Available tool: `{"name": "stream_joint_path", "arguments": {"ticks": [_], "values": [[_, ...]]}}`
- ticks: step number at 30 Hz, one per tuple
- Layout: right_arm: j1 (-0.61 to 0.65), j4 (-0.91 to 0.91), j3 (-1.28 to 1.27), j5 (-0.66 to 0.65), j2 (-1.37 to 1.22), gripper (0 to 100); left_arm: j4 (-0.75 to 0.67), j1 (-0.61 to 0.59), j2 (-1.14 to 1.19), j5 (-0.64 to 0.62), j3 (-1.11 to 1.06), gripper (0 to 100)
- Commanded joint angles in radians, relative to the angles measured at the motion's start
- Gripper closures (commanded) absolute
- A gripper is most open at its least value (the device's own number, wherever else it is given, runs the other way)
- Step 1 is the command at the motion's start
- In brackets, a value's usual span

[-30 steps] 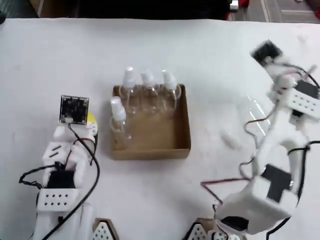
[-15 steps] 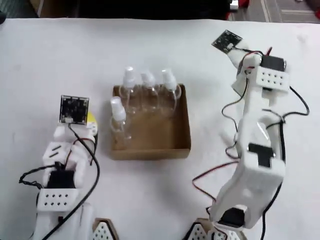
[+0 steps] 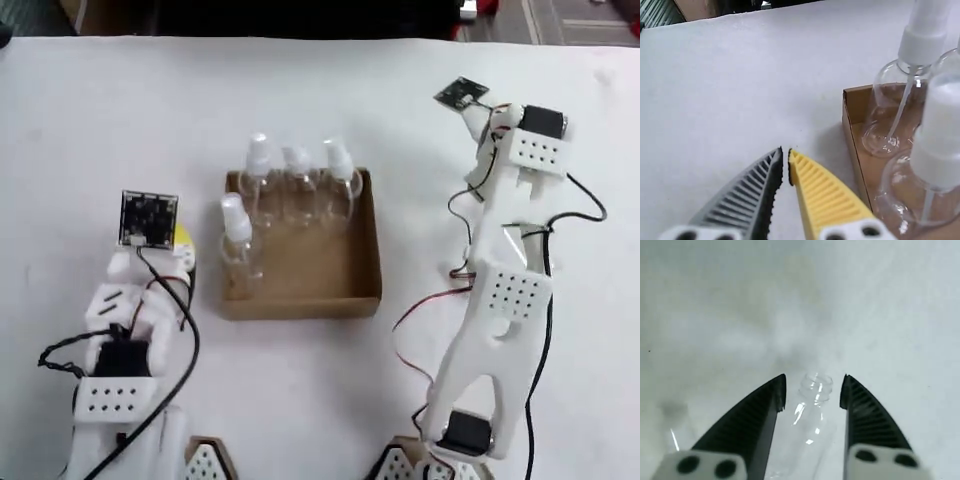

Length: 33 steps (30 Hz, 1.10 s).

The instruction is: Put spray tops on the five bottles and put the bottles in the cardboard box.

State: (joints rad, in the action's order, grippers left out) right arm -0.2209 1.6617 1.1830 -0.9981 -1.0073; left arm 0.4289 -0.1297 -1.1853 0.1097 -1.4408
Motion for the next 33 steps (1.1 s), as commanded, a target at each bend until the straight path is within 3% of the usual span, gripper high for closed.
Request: {"name": "stream_joint_path", "arguments": {"ticks": [1, 33], "values": [[-0.021, 0.05, 0.149, 0.009, -0.047, 83.9, -0.021, 0.012, -0.021, 0.008, 0.011, 98], [-0.058, 0.05, 0.17, 0.008, -0.107, 84.1, -0.021, 0.007, -0.021, 0.008, 0.012, 98]]}}
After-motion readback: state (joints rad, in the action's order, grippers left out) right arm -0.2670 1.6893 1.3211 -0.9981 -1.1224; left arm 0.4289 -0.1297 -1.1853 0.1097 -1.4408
